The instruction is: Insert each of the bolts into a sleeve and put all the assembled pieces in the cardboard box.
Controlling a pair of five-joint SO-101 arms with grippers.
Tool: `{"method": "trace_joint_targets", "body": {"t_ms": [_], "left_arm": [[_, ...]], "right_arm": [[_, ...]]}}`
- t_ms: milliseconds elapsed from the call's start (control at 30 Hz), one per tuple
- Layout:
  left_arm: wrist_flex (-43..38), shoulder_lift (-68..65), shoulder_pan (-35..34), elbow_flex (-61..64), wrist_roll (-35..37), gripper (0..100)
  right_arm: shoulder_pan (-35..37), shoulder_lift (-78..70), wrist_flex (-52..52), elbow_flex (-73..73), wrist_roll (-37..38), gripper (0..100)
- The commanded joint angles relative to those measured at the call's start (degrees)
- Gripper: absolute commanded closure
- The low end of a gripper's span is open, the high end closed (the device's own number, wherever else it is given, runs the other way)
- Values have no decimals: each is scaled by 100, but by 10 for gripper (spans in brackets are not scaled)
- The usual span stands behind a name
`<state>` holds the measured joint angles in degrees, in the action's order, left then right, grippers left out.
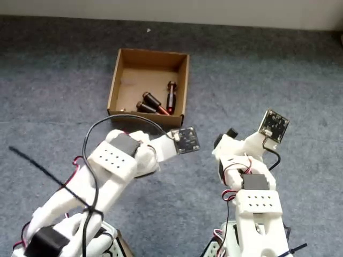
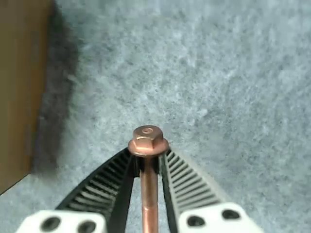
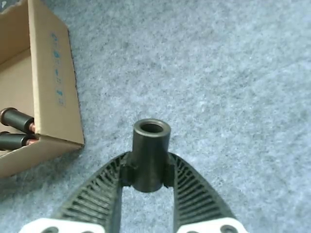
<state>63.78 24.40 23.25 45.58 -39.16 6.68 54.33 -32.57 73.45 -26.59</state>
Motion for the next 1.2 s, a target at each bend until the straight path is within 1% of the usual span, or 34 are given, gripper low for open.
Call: {"method": "trace_joint_targets", "body": {"t_ms": [0,67,133,300,400,467,600,733,867,1000,1167], "left_arm": [[-70,1473,22,101,782,994],[-352,1991,22,321,1248,994],[-615,2457,13,505,1714,994],[-967,3327,22,752,2453,994],[-1099,3635,22,804,2910,994],[-1231,3749,40,892,3200,994],[-1591,3864,57,1270,3798,994],[-1714,4180,57,1499,4070,994],[-1714,4954,22,1578,4501,994],[-1723,5824,22,1903,4607,994],[-1723,6651,22,2132,4615,994]], "right_arm": [[4,189,110,-57,484,994],[127,189,110,-57,738,994],[268,189,110,-57,800,994],[321,321,92,-57,800,994],[338,971,-286,13,800,994],[488,1648,-470,154,800,994],[822,2967,-505,804,914,994],[1174,4084,-497,1481,1670,994],[1666,5095,-497,2097,2224,994],[2149,4980,-497,2396,2629,994],[2703,5095,-479,2396,2664,994]]}}
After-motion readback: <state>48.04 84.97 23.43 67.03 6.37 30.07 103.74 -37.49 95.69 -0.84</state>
